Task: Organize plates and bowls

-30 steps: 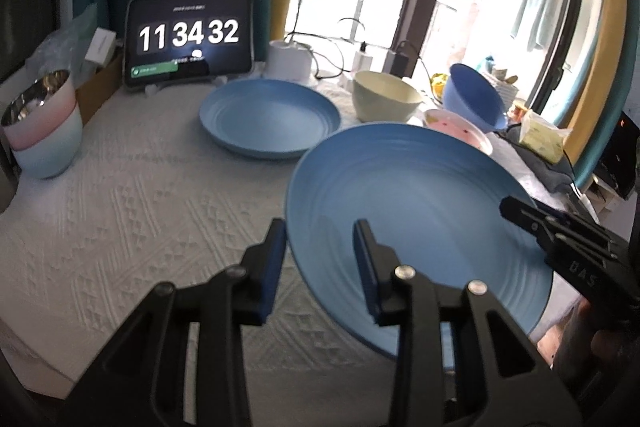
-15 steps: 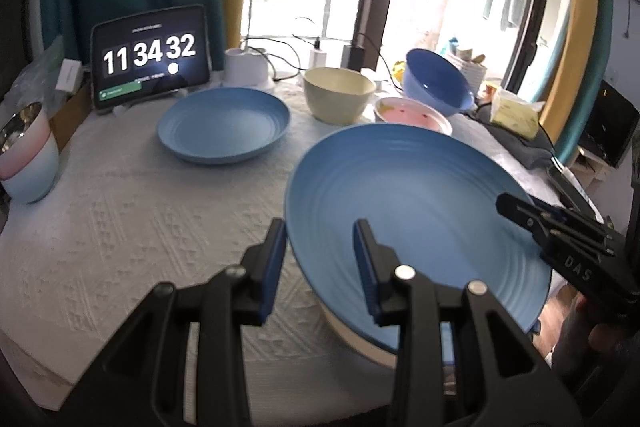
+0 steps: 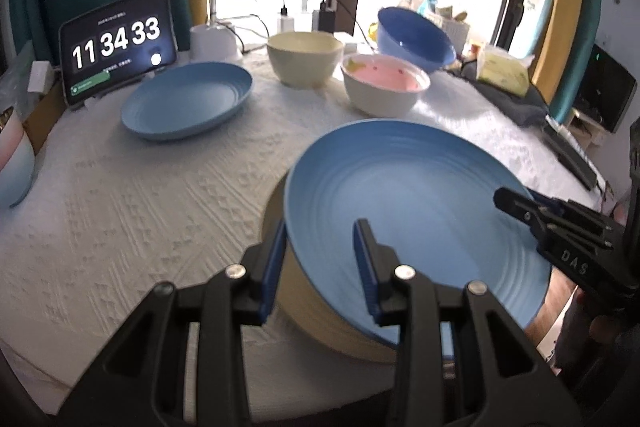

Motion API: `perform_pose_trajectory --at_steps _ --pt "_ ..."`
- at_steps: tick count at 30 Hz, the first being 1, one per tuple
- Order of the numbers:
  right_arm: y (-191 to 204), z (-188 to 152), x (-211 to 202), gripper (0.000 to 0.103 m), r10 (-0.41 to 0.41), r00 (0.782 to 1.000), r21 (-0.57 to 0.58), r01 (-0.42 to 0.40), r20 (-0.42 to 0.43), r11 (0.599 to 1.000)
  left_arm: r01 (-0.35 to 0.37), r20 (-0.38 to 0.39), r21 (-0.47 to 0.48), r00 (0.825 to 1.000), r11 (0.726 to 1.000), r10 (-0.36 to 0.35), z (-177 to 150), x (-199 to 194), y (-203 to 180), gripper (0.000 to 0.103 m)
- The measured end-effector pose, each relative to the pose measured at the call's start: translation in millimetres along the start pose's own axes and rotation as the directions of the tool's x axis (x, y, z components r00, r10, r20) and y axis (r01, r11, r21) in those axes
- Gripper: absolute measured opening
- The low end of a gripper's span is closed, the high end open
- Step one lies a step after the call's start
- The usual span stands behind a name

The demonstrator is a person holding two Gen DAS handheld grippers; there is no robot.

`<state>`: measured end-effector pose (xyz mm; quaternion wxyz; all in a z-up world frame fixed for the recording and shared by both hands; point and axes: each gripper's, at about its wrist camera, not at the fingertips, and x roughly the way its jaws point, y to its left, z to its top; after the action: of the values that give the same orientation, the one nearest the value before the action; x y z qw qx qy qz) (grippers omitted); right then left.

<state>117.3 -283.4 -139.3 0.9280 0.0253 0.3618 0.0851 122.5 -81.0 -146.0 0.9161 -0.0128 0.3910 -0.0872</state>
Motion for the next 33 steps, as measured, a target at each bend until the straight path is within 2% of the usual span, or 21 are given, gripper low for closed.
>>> perform_pose_trajectory --at_steps 14,20,23,33 --pt "11.2 -9.5 25.7 0.026 0.001 0.998 -0.025 -0.003 -0.070 1.000 -0.085 -0.077 0.010 0.993 0.996 0.085 -9.1 23.0 10.2 0.035" --pt "17.7 -7.2 33.7 0.027 -0.024 0.996 -0.034 0.021 -0.084 0.999 -0.078 -0.124 -0.002 0.989 0.997 0.078 -12.2 34.4 16.9 0.036" --pt "20.7 -6.7 39.8 0.031 -0.029 0.995 -0.040 0.026 -0.096 0.999 -0.078 -0.122 -0.009 0.990 0.997 0.076 -11.8 35.2 21.3 0.036" --pt "34.2 6.7 57.8 0.031 -0.026 0.994 -0.052 0.020 -0.107 0.998 -0.065 -0.123 -0.032 0.991 0.997 0.060 -0.4 45.1 37.8 0.036"
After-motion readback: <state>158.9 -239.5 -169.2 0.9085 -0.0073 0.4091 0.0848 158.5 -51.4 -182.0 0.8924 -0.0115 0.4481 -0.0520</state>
